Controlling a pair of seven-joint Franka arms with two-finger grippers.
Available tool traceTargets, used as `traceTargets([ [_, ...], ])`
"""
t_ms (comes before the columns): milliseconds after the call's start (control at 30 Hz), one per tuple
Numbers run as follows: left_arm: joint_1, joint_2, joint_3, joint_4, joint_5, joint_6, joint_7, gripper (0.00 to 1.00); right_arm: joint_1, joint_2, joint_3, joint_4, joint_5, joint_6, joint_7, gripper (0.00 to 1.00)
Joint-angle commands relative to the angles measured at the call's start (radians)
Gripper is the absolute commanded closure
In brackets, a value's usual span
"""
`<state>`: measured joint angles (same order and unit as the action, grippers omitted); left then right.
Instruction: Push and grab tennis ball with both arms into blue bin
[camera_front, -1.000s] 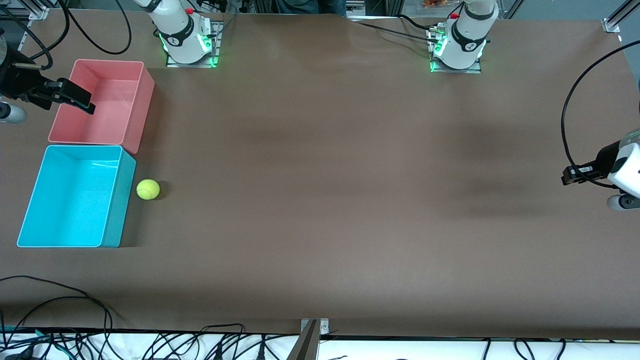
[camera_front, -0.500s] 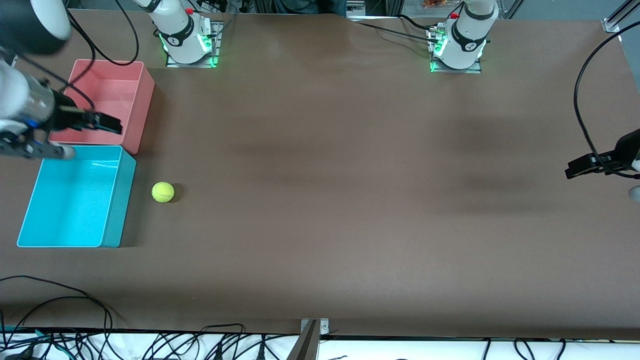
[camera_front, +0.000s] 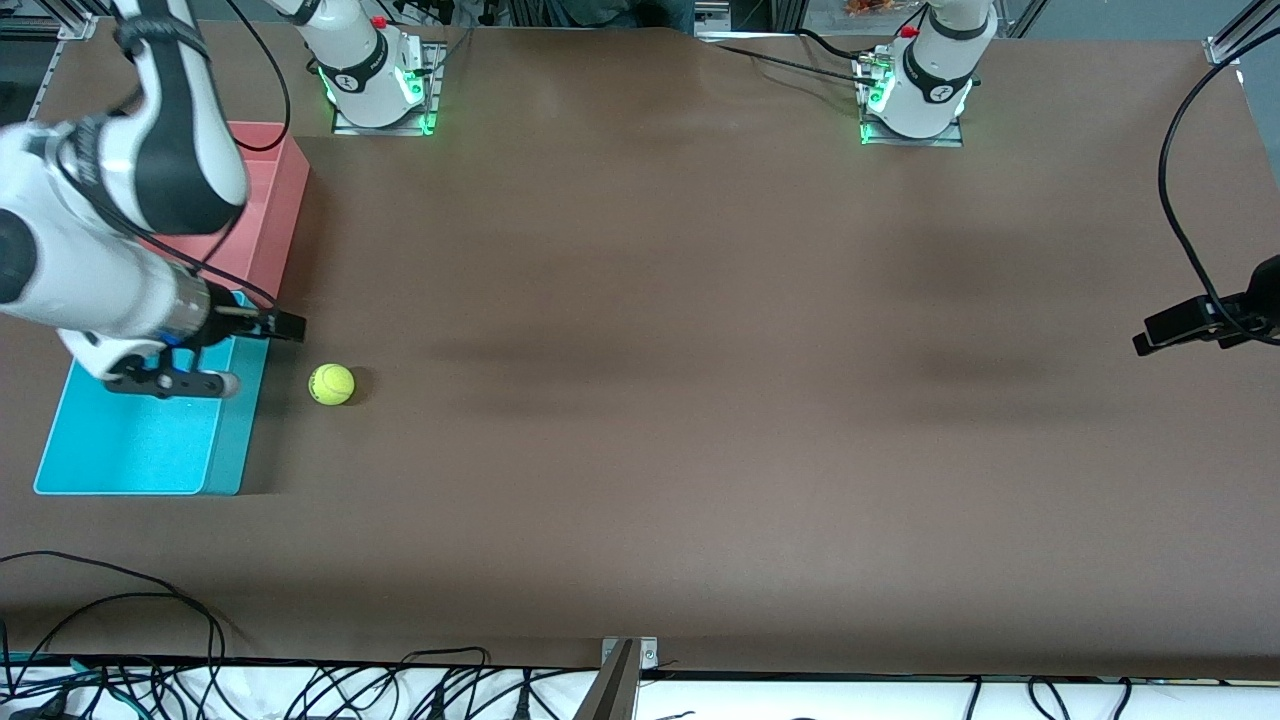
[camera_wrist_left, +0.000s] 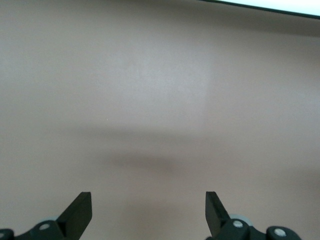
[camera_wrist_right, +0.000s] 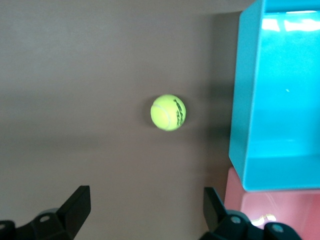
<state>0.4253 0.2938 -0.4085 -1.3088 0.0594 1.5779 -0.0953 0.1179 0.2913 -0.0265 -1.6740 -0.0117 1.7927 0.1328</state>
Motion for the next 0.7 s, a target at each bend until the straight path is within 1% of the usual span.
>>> traceTargets([
  [0,0.016,-0.056,0.016,-0.001,-0.035,-0.022,0.017,0.0,0.022,0.029,-0.001,-0.082,-0.045,0.134,-0.01,0.0],
  [67,0.038,-0.056,0.014,0.0,-0.038,-0.021,0.017,0.0,0.022,0.048,-0.003,-0.102,-0.059,0.181,-0.012,0.0],
  [200,0.043,-0.059,0.008,0.0,-0.035,-0.021,0.017,0.0,0.022,0.075,-0.001,-0.144,-0.085,0.267,-0.012,0.0],
  [367,0.017,-0.088,0.031,-0.027,-0.029,-0.015,0.017,0.0,0.026,0.104,-0.001,-0.168,-0.132,0.315,-0.016,0.0],
  [433,-0.032,-0.097,0.074,-0.049,-0.027,-0.013,0.017,0.0,0.026,0.117,-0.001,-0.173,-0.134,0.335,-0.016,0.0],
  [533,-0.123,-0.114,0.175,-0.055,-0.038,-0.016,0.017,0.0,0.028,0.141,-0.001,-0.181,-0.139,0.369,-0.018,0.0],
  [633,-0.223,-0.134,0.263,-0.084,-0.039,-0.016,0.017,0.0,0.028,0.166,-0.001,-0.184,-0.163,0.385,-0.019,0.0],
  [667,-0.326,-0.163,0.348,-0.127,-0.047,-0.013,0.017,0.0,0.028,0.186,-0.001,-0.188,-0.172,0.404,-0.019,0.0],
])
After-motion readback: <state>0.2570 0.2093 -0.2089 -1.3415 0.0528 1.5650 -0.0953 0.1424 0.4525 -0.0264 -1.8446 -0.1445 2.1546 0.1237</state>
